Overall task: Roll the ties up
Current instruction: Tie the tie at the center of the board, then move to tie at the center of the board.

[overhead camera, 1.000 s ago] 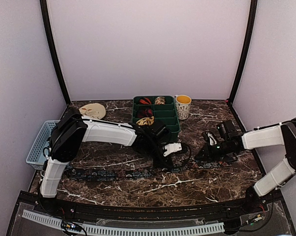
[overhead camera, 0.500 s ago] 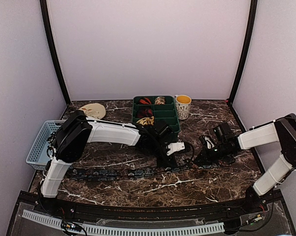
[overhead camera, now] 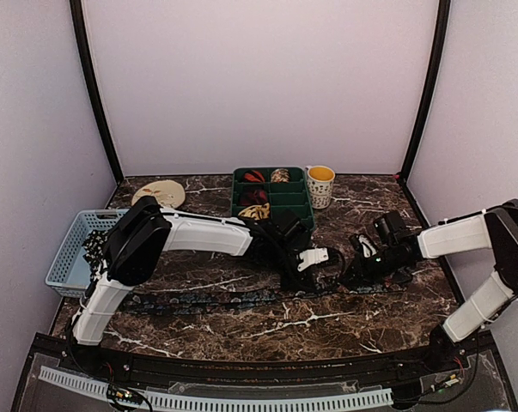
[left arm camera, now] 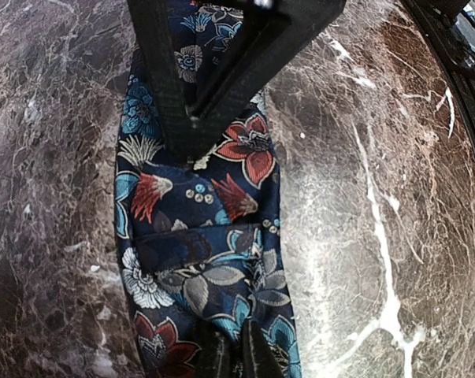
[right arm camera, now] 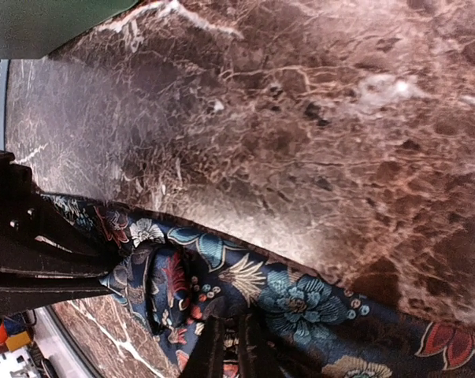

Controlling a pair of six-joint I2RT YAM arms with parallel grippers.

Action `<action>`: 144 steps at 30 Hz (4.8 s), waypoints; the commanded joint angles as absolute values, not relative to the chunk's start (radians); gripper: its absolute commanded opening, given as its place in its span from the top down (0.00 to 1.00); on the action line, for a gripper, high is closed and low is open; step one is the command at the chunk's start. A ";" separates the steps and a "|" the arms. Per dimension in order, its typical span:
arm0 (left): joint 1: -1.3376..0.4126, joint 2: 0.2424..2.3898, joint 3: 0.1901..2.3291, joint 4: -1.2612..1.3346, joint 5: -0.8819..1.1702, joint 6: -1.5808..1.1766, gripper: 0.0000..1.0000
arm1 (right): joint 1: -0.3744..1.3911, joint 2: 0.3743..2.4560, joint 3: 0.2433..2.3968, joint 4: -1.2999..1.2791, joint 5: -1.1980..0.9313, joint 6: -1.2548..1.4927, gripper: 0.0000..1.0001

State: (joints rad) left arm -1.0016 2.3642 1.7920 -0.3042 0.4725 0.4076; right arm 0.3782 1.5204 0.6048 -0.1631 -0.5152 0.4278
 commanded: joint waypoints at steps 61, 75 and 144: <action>-0.880 1.628 0.926 0.355 0.028 -0.021 0.01 | 0.075 1.263 0.524 -0.357 -0.337 0.514 1.00; -0.868 1.676 0.963 0.057 0.247 0.149 0.09 | 0.083 1.200 0.546 -0.296 -0.435 0.520 0.55; -0.867 1.860 1.028 -0.087 0.246 0.287 0.02 | 0.155 1.349 0.566 -0.038 -0.728 0.556 0.52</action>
